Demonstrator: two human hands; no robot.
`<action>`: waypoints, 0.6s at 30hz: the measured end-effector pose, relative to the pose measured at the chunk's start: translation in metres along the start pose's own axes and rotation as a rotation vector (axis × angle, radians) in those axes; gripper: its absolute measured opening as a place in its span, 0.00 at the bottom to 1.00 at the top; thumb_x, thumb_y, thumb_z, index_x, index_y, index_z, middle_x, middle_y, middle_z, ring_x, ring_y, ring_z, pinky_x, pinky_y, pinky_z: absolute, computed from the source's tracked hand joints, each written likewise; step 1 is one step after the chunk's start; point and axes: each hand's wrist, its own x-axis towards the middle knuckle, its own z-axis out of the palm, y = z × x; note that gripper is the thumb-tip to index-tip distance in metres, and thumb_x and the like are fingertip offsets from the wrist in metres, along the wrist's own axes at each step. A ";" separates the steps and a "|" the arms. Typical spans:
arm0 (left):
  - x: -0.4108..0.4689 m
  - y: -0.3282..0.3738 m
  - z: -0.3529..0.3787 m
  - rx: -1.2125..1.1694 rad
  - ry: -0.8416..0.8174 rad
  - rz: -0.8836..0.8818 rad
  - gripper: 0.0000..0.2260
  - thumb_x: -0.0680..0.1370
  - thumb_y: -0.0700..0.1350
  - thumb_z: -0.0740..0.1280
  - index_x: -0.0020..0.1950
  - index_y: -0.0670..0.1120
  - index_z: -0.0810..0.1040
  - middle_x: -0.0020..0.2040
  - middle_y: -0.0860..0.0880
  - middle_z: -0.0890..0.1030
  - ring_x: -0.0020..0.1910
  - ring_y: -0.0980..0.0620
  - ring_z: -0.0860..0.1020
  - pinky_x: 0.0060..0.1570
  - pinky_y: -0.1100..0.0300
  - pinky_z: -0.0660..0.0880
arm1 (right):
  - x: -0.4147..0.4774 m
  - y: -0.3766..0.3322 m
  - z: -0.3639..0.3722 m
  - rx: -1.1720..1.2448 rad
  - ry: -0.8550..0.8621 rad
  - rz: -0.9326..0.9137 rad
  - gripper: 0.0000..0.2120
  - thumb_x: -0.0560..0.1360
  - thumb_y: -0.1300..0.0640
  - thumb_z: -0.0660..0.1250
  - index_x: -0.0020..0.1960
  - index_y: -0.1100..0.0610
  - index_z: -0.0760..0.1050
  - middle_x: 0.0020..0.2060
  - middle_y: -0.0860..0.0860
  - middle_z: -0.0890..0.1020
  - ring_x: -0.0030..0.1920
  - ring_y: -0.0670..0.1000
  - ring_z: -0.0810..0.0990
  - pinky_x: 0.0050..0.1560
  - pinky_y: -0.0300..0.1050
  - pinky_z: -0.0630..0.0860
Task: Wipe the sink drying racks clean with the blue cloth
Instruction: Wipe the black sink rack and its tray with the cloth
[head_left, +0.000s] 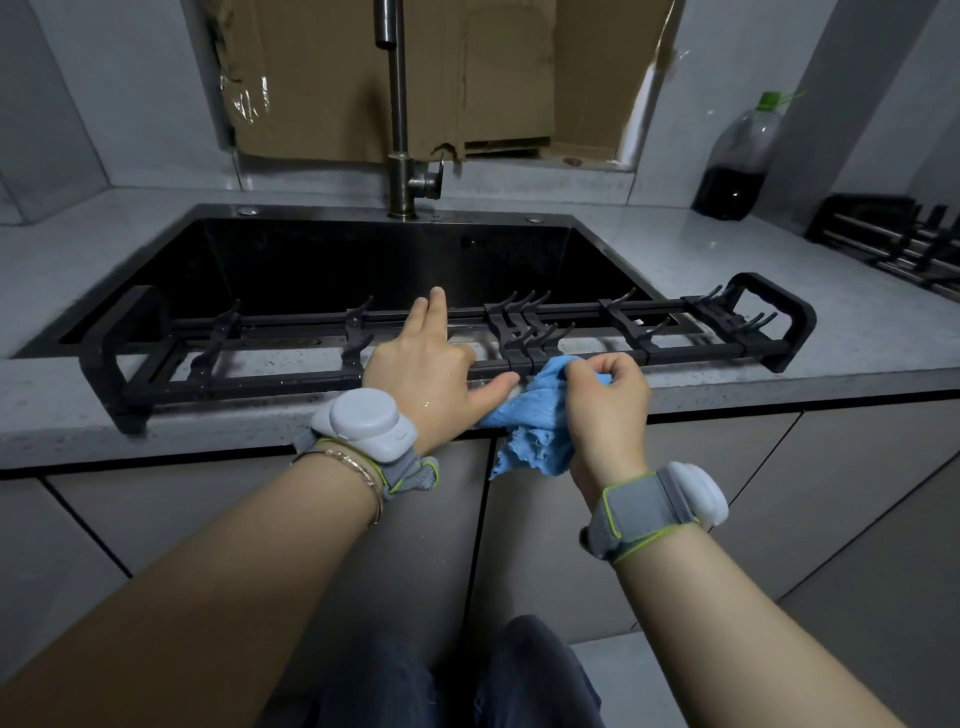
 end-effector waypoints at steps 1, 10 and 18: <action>0.000 0.001 0.000 -0.001 -0.004 -0.004 0.26 0.75 0.67 0.55 0.52 0.49 0.82 0.78 0.44 0.50 0.77 0.49 0.51 0.56 0.55 0.69 | -0.002 0.001 -0.001 -0.007 -0.024 -0.009 0.09 0.71 0.63 0.63 0.36 0.54 0.66 0.34 0.49 0.72 0.37 0.50 0.71 0.40 0.46 0.71; 0.000 -0.002 -0.003 -0.083 -0.076 0.008 0.23 0.77 0.64 0.57 0.58 0.47 0.73 0.78 0.44 0.50 0.77 0.48 0.51 0.61 0.52 0.67 | 0.009 -0.014 -0.015 0.511 0.054 0.245 0.09 0.72 0.70 0.56 0.42 0.61 0.73 0.38 0.59 0.76 0.37 0.55 0.75 0.33 0.42 0.74; -0.003 -0.034 -0.036 -0.321 0.317 0.117 0.20 0.67 0.52 0.54 0.48 0.39 0.74 0.51 0.39 0.78 0.56 0.38 0.75 0.51 0.54 0.67 | -0.010 -0.055 0.017 -0.070 -0.332 -0.263 0.05 0.70 0.64 0.65 0.45 0.59 0.77 0.41 0.53 0.78 0.44 0.50 0.75 0.47 0.41 0.70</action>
